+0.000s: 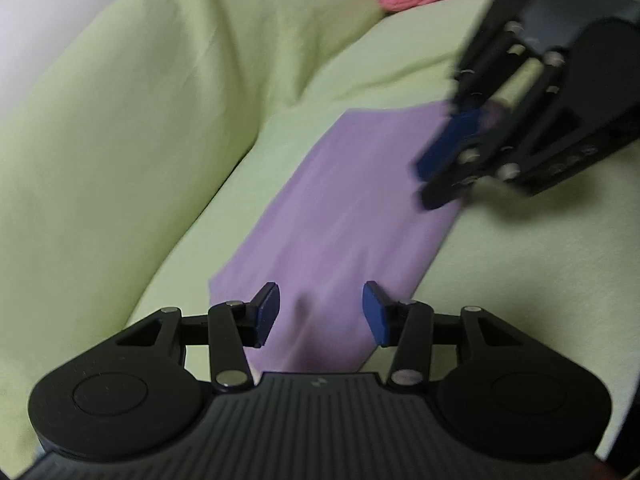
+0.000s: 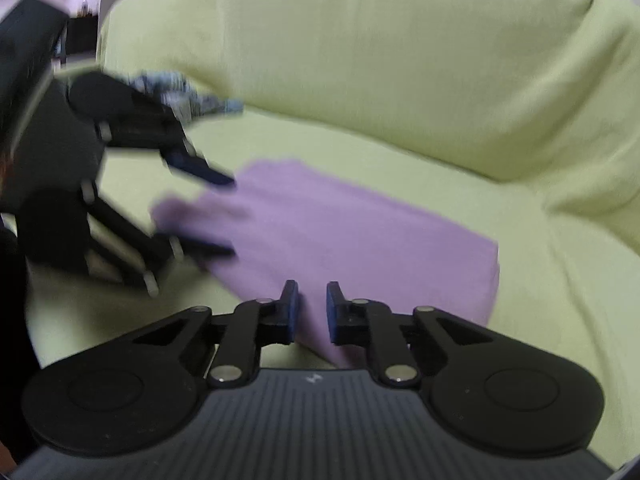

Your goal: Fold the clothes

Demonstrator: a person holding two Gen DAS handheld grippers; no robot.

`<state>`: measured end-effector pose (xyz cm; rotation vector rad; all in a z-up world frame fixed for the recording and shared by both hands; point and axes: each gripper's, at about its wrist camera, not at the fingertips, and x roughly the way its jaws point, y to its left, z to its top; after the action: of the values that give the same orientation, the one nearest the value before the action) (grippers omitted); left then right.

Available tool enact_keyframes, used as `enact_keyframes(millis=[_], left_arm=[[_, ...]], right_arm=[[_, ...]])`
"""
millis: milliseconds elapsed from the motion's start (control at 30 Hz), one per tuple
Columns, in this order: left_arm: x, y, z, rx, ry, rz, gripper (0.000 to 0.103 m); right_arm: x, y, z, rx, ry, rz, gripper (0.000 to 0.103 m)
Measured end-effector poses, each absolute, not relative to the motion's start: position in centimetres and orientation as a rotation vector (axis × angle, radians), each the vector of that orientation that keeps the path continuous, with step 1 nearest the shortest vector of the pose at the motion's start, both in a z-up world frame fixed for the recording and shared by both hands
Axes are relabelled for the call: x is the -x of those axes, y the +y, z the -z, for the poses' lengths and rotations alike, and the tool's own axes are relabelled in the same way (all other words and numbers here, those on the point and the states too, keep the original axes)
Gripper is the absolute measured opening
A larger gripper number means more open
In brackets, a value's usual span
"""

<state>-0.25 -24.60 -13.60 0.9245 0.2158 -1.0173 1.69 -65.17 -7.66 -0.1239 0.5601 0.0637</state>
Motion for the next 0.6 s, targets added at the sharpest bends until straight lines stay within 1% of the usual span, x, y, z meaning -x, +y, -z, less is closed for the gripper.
enact_keyframes(millis=[100, 167, 233, 300, 400, 500, 533, 600], left_arm=[[-0.3, -23.4, 13.5, -0.927, 0.225, 0.998, 0.053], [-0.3, -22.7, 13.3, -0.929, 0.226, 0.991, 0.053], [0.3, -23.3, 12.9, -0.940, 0.213, 0.983, 0.053], [0.9, -24.0, 12.4, -0.952, 0.198, 0.974, 0.053], [2.2, -26.2, 11.8, -0.937, 0.161, 1.039, 0.053], [2.0, -28.7, 12.7, -0.944, 0.178, 1.082, 0.053], [1.8, -28.8, 13.2, -0.952, 0.180, 1.084, 0.053], [1.0, -28.0, 13.7, -0.944, 0.177, 1.086, 0.053]], right_arm=[[1.4, -68.2, 8.0, 0.065, 0.566, -0.015, 0.008], [2.9, -70.4, 8.1, 0.016, 0.587, 0.047, 0.009], [3.3, -71.7, 7.7, -0.017, 0.589, 0.096, 0.016], [3.1, -71.8, 6.9, -0.017, 0.559, 0.108, 0.016], [0.6, -69.7, 6.0, -0.005, 0.522, 0.027, 0.016], [-2.1, -67.6, 6.4, 0.048, 0.550, -0.025, 0.014], [-2.7, -67.3, 6.9, 0.070, 0.575, -0.032, 0.012], [-2.4, -68.2, 7.6, 0.074, 0.595, -0.014, 0.012]])
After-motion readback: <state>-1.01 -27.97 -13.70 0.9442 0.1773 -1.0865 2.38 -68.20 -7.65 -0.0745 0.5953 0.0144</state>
